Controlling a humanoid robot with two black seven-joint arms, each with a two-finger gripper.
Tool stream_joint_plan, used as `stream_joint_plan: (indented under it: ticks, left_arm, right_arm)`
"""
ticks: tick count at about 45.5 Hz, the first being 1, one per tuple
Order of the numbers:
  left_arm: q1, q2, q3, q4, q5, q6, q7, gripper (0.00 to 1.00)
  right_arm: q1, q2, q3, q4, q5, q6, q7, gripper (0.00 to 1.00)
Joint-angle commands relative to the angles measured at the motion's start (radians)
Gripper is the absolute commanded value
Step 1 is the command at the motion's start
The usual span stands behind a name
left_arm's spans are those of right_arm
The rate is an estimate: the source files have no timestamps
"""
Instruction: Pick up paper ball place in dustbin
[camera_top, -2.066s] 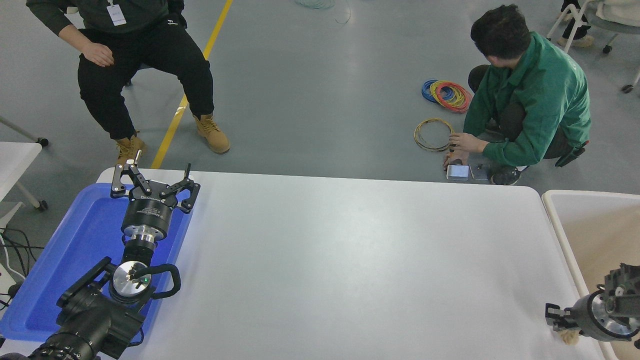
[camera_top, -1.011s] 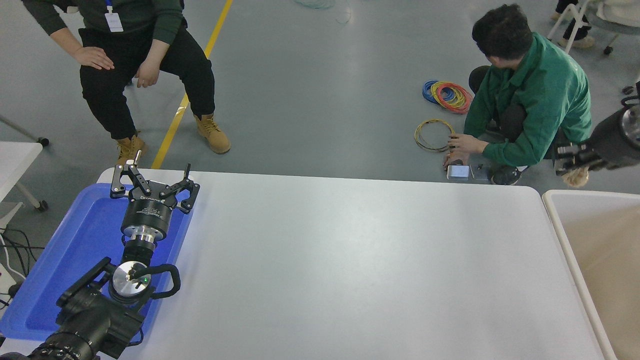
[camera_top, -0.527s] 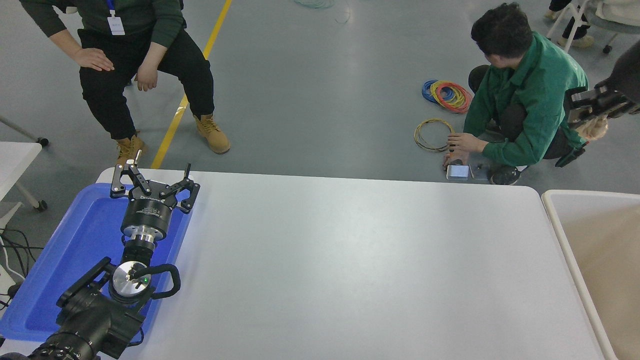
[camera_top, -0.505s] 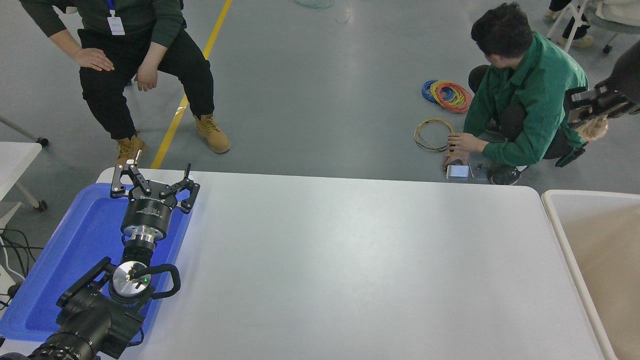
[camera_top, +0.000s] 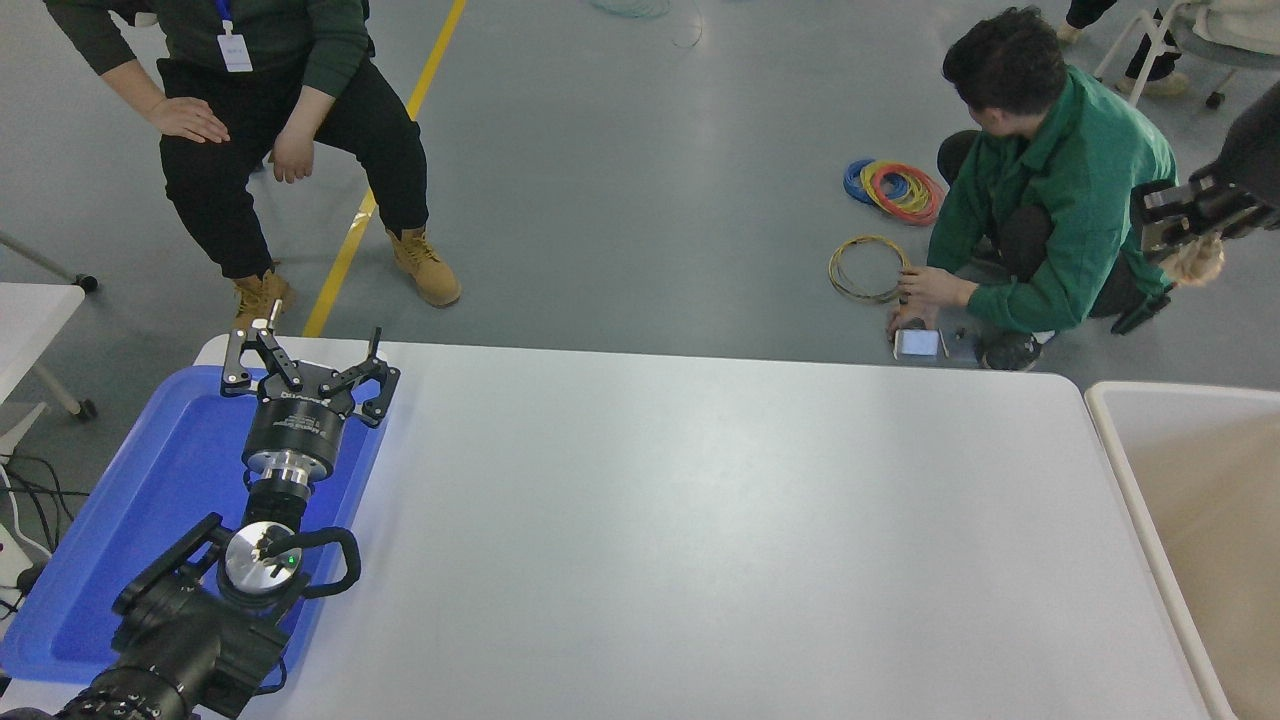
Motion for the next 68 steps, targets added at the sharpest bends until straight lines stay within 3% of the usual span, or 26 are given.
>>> stream_joint_plan:
  ticks: [1, 14, 21, 28, 37, 68]
  left_arm:
    - [0.000, -0.001, 0.000, 0.000, 0.000, 0.000, 0.001, 1.00]
    - [0.000, 0.000, 0.000, 0.000, 0.000, 0.000, 0.001, 1.00]
    - [0.000, 0.001, 0.000, 0.000, 0.000, 0.000, -0.001, 1.00]
    - [0.000, 0.001, 0.000, 0.000, 0.000, 0.000, 0.001, 1.00]
    - [0.000, -0.001, 0.000, 0.000, 0.000, 0.000, 0.001, 1.00]
    - [0.000, 0.000, 0.000, 0.000, 0.000, -0.002, -0.001, 1.00]
  right_arm:
    - [-0.323, -0.075, 0.038, -0.293, -0.009, -0.087, 0.002, 0.00]
    - [-0.626, -0.103, 0.113, -0.488, 0.014, -0.293, 0.001, 0.00]
    - [-0.827, -0.092, 0.165, -0.617, 0.122, -0.411, -0.001, 0.00]
    - [-1.024, -0.022, 0.218, -0.761, 0.231, -0.534, -0.002, 0.00]
    - [-1.212, 0.063, 0.368, -0.864, 0.265, -0.652, -0.002, 0.00]
    - [-1.424, 0.173, 0.528, -0.936, 0.273, -0.756, -0.002, 0.00]
